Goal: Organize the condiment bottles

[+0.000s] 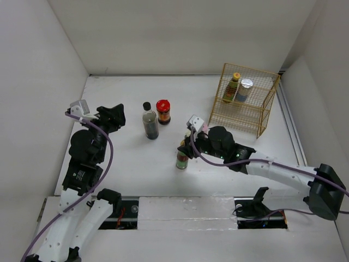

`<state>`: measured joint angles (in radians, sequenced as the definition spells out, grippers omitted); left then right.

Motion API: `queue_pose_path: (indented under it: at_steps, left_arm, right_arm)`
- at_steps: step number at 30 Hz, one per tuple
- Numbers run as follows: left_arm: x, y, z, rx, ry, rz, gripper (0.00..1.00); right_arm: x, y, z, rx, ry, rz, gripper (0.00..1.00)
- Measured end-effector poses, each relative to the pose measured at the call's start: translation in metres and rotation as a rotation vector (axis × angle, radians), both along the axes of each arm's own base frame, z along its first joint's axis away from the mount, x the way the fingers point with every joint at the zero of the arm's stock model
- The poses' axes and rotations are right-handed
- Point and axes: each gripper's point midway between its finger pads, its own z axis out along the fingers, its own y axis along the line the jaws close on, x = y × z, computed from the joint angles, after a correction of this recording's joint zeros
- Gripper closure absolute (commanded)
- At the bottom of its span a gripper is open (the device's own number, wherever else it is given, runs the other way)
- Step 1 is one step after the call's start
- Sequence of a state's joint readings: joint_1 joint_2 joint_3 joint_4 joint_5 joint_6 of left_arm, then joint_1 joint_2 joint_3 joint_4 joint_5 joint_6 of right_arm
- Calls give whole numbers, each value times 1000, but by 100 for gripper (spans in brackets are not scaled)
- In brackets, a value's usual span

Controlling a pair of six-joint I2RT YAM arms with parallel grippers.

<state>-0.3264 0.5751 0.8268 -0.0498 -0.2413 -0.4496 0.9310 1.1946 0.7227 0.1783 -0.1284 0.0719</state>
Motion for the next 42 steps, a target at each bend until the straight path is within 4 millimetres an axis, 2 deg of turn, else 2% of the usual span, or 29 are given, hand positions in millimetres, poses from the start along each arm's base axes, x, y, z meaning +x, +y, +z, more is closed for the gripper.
queue_pose_path:
  at_steps: [2, 3, 5, 7, 10, 12, 14, 16, 19, 22, 25, 30, 32, 37, 42]
  left_arm:
    - [0, 0, 0, 0, 0, -1, 42]
    - [0, 0, 0, 0, 0, -1, 42]
    - [-1, 0, 0, 0, -2, -2, 41]
    - [-2, 0, 2, -2, -8, -1, 41]
    - [-4, 1, 4, -2, -15, -1, 37]
    - [-4, 1, 4, -1, -16, -2, 36]
    - [-4, 1, 5, -2, -18, -1, 35]
    - [-5, 2, 5, -3, -21, 0, 34]
    - [-6, 2, 6, -5, -25, 1, 34]
    - [-6, 3, 6, -5, -24, 4, 34]
    - [-5, 3, 6, -4, -22, 4, 34]
    - [-5, 3, 5, 0, -19, 5, 32]
    - [-4, 3, 4, 1, -18, 6, 32]
    - [0, 1, 0, 8, -2, 7, 32]
    - [3, 1, -3, 14, 11, 7, 32]
  right_arm:
    - [6, -3, 11, 2, -13, -23, 84]
    - [12, -4, 23, 14, -27, -37, 84]
    - [30, -8, 59, 64, -77, -78, 84]
    - [54, -20, 106, 130, -155, -147, 84]
    - [91, -58, 184, 230, -291, -288, 84]
    - [113, -93, 231, 279, -385, -403, 84]
    - [130, -132, 263, 301, -458, -514, 84]
    - [144, -169, 282, 304, -507, -617, 84]
    - [166, -221, 289, 262, -537, -762, 84]
    - [193, -263, 283, 205, -521, -875, 86]
    - [226, -300, 267, 147, -477, -962, 86]
    - [268, -348, 223, 68, -371, -1049, 86]
    - [279, -362, 210, 52, -344, -1074, 86]
    - [289, -377, 216, 54, -345, -1093, 86]
    - [294, -385, 223, 59, -353, -1101, 86]
